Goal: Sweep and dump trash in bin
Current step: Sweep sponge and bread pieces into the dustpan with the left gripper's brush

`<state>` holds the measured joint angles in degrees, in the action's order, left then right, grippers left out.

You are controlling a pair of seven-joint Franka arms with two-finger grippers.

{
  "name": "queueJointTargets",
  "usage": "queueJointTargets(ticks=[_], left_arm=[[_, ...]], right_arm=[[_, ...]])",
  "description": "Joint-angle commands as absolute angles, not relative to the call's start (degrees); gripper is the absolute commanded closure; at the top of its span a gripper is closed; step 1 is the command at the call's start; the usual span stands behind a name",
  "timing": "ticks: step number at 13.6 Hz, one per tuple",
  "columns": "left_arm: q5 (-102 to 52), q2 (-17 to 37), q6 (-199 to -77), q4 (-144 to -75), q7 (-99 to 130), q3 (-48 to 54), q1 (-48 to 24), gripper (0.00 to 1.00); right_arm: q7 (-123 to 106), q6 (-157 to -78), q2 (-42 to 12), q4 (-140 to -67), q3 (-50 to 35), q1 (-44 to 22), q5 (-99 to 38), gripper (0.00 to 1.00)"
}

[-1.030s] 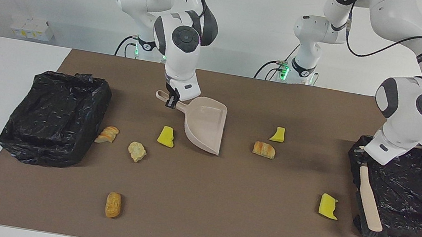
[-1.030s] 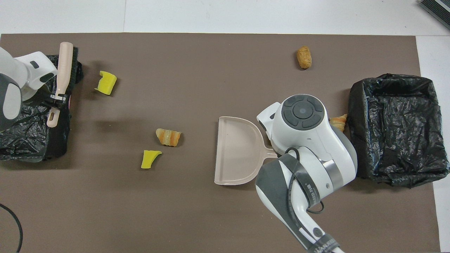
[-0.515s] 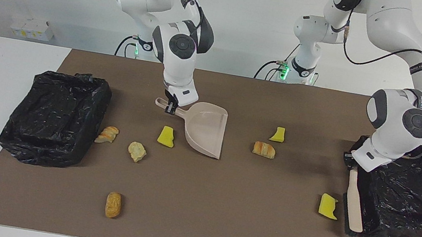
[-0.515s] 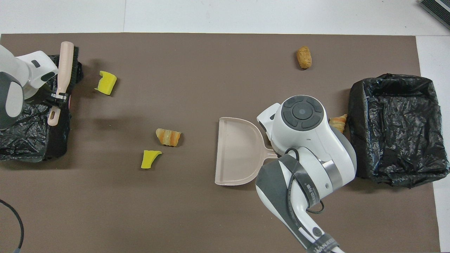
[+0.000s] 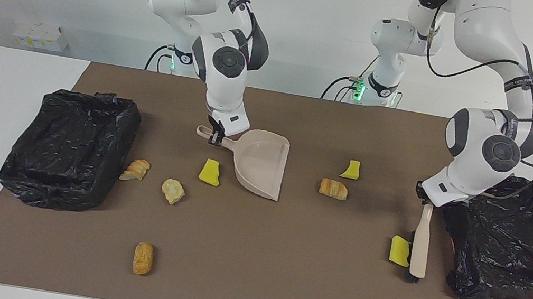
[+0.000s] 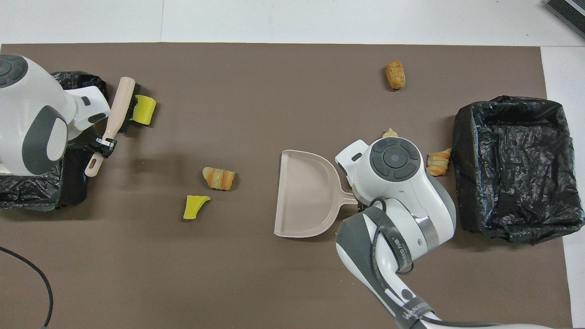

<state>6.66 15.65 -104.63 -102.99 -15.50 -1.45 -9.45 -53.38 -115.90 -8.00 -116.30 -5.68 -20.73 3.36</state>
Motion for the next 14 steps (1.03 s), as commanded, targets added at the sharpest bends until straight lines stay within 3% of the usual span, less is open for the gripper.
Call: queueJointTargets(ticks=[1, 6, 10, 14], left_arm=[[4.2, 9.9, -104.4, -111.0, -16.6, -2.2, -13.3, 1.0], [-2.6, 5.9, -102.1, -116.4, -15.6, -2.3, -21.0, 1.0], [-4.7, 4.7, -101.7, -116.7, -6.3, -2.3, -28.2, 1.0], [-7.2, -0.3, -101.1, -116.7, 3.1, -2.4, -30.5, 1.0]], right_arm=[[-54.0, -117.0, -7.4, -117.5, -6.1, -20.8, 1.8, 1.0], [-54.0, -117.2, -7.5, -117.5, -6.1, -20.7, 1.8, 1.0], [-54.1, -117.6, -7.5, -117.5, -6.1, -20.7, 1.8, 1.0], [-54.8, -118.1, -7.6, -117.5, -6.0, -20.7, 1.8, 1.0]])
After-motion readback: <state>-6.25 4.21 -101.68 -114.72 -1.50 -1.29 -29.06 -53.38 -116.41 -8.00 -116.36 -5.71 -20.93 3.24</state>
